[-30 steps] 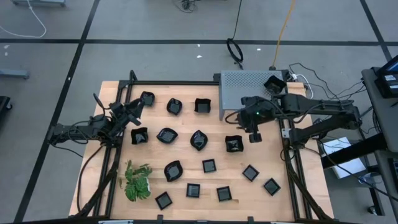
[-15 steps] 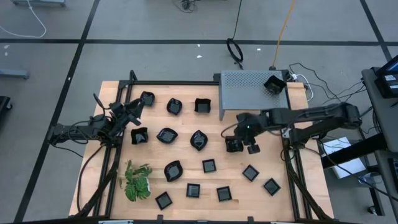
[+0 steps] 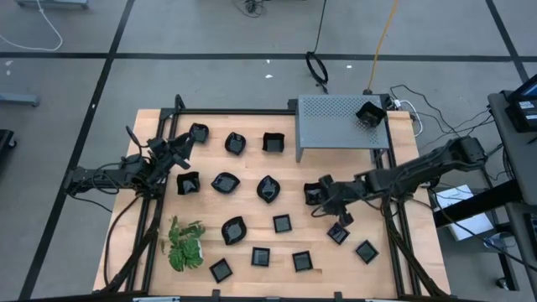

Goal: Pick & Place Mini shaped plates
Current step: Stack the distorted square plate on top of the other distorted square plate

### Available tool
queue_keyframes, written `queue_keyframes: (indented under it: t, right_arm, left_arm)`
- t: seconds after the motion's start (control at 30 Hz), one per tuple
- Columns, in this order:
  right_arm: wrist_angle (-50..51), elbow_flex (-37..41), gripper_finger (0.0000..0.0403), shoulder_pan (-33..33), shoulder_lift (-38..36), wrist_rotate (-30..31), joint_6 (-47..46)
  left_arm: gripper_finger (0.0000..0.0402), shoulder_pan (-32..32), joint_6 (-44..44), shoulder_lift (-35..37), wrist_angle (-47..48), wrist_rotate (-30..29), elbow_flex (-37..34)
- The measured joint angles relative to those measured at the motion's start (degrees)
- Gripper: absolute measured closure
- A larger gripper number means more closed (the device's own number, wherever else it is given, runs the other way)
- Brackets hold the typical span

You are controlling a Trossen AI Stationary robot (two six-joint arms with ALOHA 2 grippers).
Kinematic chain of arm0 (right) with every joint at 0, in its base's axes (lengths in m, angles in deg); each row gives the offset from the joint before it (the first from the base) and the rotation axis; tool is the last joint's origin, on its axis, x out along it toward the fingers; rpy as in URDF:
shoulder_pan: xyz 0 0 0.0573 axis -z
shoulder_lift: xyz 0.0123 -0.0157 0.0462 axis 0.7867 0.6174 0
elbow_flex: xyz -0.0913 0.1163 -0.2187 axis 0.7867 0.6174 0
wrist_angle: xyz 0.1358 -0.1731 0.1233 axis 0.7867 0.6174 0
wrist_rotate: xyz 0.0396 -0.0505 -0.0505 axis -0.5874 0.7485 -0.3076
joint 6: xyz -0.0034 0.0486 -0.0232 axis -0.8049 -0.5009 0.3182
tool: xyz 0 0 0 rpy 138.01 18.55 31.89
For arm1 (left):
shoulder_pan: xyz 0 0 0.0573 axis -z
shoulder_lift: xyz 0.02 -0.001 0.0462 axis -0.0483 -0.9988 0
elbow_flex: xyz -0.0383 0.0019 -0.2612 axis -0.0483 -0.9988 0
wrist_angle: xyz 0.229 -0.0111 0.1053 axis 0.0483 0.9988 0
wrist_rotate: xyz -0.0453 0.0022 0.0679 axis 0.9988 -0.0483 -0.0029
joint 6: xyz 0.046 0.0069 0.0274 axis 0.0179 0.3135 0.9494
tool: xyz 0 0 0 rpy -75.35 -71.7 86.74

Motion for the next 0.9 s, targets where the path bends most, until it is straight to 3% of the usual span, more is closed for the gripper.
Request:
queue_keyframes:
  t: [0.2, 0.53, 0.7, 0.9]
  right_arm:
    - [-8.35, 4.86, 0.0266, -0.34, 0.38, 1.29, -2.51]
    - [-11.52, 8.06, 0.028, -0.32, 0.99, 5.36, -4.63]
    - [-12.2, 8.13, 0.0318, -0.32, 2.08, 5.36, -4.65]
    - [-12.11, 8.13, 0.0395, -0.32, 2.64, 5.46, -4.63]
  left_arm:
    - [0.0172, 0.0, 0.0, 0.01, -0.02, 0.0, 0.0]
    - [0.0172, -0.02, 0.0, 0.02, -0.02, 0.01, 0.0]
    - [0.0172, 0.0, 0.0, 0.02, -0.01, 0.01, 0.0]
    - [0.0172, 0.0, 0.0, 0.02, 0.0, 0.0, 0.0]
